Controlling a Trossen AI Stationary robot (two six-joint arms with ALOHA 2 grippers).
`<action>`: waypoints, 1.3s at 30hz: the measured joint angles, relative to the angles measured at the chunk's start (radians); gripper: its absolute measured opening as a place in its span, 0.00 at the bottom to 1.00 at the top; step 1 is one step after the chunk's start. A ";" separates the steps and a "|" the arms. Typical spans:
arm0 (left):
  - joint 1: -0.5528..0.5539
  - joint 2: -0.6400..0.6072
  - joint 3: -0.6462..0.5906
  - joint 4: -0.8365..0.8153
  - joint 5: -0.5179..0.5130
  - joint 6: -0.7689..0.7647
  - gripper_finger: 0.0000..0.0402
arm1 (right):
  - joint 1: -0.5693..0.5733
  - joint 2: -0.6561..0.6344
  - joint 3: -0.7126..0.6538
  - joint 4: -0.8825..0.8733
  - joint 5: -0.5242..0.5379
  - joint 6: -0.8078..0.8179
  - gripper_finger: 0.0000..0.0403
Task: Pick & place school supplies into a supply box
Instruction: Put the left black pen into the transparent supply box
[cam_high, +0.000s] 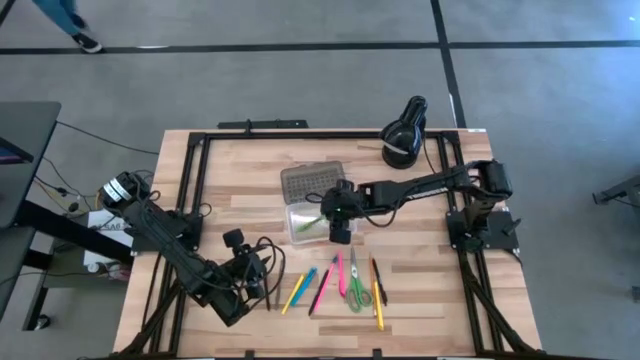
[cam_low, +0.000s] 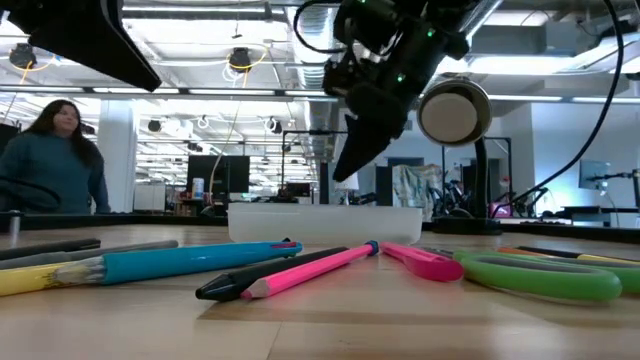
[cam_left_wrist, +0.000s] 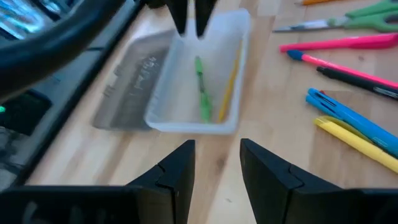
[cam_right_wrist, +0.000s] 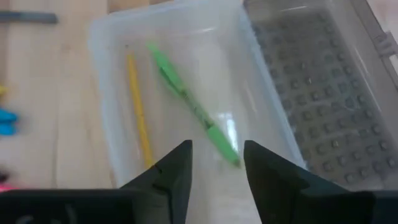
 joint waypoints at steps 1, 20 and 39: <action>0.000 0.000 0.000 0.008 0.024 0.000 0.31 | 0.008 -0.009 0.000 -0.005 0.002 -0.001 0.35; 0.005 0.000 -0.078 0.204 0.366 -0.077 0.31 | 0.201 -0.192 0.000 -0.377 0.238 0.080 0.30; 0.060 0.000 -0.215 0.389 0.428 -0.441 0.26 | 0.302 -0.229 -0.001 -0.635 0.401 0.349 0.30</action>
